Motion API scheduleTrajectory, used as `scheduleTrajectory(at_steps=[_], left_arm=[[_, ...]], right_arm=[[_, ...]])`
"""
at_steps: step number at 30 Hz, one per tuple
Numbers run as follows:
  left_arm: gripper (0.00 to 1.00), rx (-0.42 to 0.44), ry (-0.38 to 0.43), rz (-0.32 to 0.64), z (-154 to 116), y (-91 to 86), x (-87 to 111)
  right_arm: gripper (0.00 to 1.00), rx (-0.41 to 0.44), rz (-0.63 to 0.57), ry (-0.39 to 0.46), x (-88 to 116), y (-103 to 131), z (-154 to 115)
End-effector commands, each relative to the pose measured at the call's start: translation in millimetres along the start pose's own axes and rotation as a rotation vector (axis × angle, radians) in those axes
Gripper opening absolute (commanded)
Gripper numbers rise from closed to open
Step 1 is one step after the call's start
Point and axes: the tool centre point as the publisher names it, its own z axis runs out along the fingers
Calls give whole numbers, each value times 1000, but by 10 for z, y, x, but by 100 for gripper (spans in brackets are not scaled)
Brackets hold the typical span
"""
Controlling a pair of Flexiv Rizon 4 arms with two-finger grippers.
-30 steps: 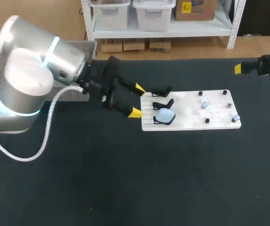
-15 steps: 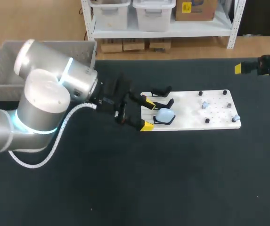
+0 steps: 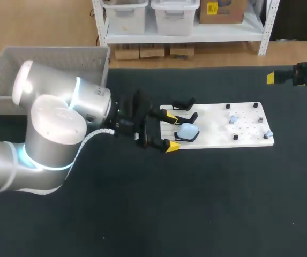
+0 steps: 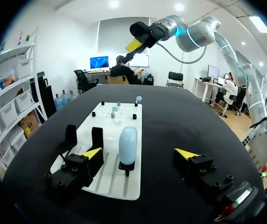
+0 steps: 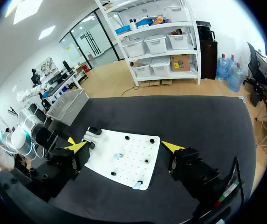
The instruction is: Pick up each earbud case from the left stands, insert the matching earbuds, close the lid, and place the case in the box.
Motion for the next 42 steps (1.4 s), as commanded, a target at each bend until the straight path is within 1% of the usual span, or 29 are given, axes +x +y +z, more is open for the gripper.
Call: scheduleTrajectory(at_steps=[1, 8, 9, 11, 13, 14, 15, 19, 26, 32, 39, 42], left_arm=[[100, -3, -16, -8, 44, 26, 37], [100, 5, -38, -8, 92, 76, 51], [99, 8, -43, -9, 100, 83, 52], [65, 11, -47, -10, 122, 93, 59], [60, 15, -50, -9, 144, 100, 62], [56, 17, -51, -8, 155, 103, 63], [50, 19, -51, -7, 163, 107, 62], [47, 24, -52, -4, 185, 122, 64], [48, 27, -56, -2, 209, 156, 55], [49, 44, -58, 9, 265, 143, 27], [47, 51, -58, 1, 307, 140, 67], [42, 50, -58, 0, 316, 138, 68]], right_arm=[[100, 2, 0, 1, 0, 5, -5], [100, 2, 0, 1, 0, 5, -5], [100, 2, 0, 1, 0, 5, -5], [100, 2, 0, 1, 0, 5, -5], [100, 2, 0, 1, 0, 5, -5], [100, 2, 0, 1, 0, 5, -5], [100, 2, 0, 1, 0, 5, -5], [100, 2, 0, 1, 0, 5, -5], [100, 2, 0, 1, 0, 5, -5], [100, 2, 0, 1, 0, 5, -5], [100, 2, 0, 1, 0, 5, -5], [100, 2, 0, 1, 0, 5, -5]])
